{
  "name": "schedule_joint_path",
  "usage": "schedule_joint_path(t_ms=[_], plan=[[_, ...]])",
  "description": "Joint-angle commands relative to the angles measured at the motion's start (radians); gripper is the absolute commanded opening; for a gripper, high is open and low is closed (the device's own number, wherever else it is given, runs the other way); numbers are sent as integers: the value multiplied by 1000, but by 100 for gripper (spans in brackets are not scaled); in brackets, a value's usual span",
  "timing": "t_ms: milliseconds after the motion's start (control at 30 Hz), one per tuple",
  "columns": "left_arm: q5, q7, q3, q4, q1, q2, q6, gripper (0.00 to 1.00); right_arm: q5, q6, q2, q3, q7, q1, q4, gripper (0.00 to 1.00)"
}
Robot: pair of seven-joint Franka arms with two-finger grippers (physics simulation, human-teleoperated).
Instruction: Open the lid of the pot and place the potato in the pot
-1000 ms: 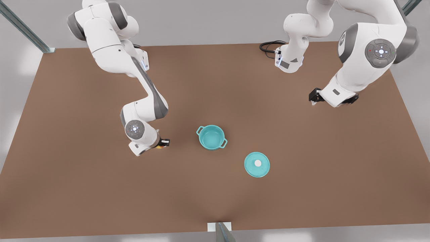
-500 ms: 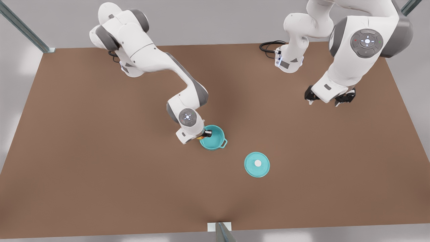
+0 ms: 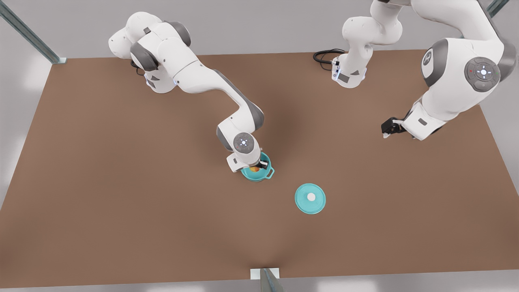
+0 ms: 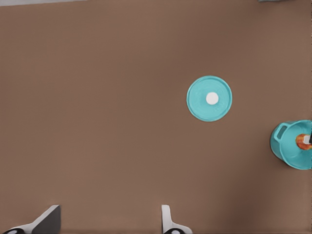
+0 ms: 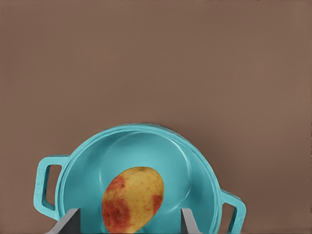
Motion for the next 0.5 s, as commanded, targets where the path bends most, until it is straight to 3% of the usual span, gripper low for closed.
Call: schedule_joint_path(t_ms=[0,67,100,167,233,300,467], plan=[[-7,-23,1,-17,1,2,-2,100,-3,-6,-2,-3,201,0,1,100],[-5,-105,-1,-67,-3,2,-2,100,-5,-15,-33,-37,192,-3,1,100],[-5,-97,-1,-61,-3,10,1,100,-11,-133,-114,-133,143,-15,1,100],[-5,-82,-1,-57,-5,16,6,100,-35,-375,-251,-181,-340,-278,1,100],[-7,26,1,-57,3,18,4,100,-137,-403,-321,-161,-698,-519,-5,100],[-7,24,1,-57,1,18,6,100,-169,-357,-377,-149,-830,-538,-104,100],[-7,24,1,-57,3,18,6,100,-166,-364,-378,-139,-835,-538,-114,100]])
